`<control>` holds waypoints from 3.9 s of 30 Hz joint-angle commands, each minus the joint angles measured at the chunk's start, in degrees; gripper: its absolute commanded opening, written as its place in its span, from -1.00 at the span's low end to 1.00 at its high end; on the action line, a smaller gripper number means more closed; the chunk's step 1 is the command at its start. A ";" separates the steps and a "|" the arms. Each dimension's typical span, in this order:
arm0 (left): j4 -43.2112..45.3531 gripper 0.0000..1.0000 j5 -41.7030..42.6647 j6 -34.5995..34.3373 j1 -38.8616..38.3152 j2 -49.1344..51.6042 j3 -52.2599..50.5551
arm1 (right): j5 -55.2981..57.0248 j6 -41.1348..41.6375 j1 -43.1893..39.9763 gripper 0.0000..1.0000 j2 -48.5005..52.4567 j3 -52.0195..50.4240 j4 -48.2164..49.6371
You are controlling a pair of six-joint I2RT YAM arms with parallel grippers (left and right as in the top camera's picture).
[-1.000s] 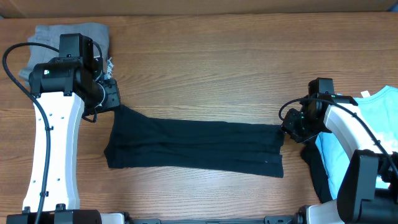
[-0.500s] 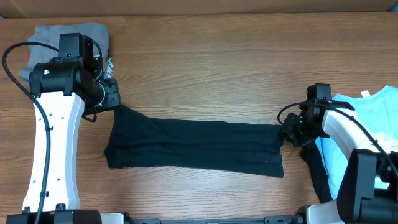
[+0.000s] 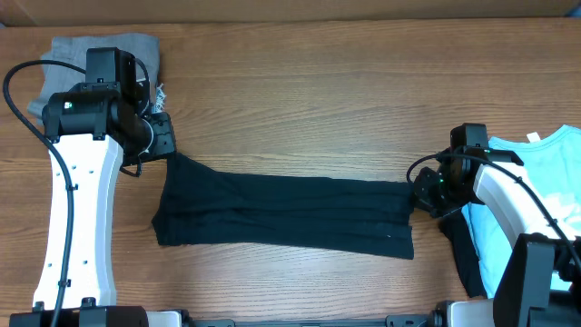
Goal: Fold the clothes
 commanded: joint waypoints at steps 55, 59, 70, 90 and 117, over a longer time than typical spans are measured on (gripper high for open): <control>1.60 0.01 0.66 1.07 0.15 -0.39 0.70 | -5.25 0.04 -0.13 -0.06 -4.00 -6.34 -7.15; 1.60 0.01 0.66 1.05 0.15 -0.39 0.70 | -7.61 1.86 -0.13 -0.33 -4.00 -9.14 -3.39; 1.60 0.03 0.66 0.98 0.15 -0.39 0.70 | -11.19 4.76 -0.15 -0.92 -4.00 -9.66 6.08; 1.68 0.05 0.63 0.90 0.15 -0.39 0.70 | -4.00 4.48 -1.27 -0.17 -4.00 -3.39 6.62; 2.69 0.11 0.66 0.94 0.15 -0.39 0.70 | -15.93 -6.49 -6.38 0.49 3.82 -7.41 6.43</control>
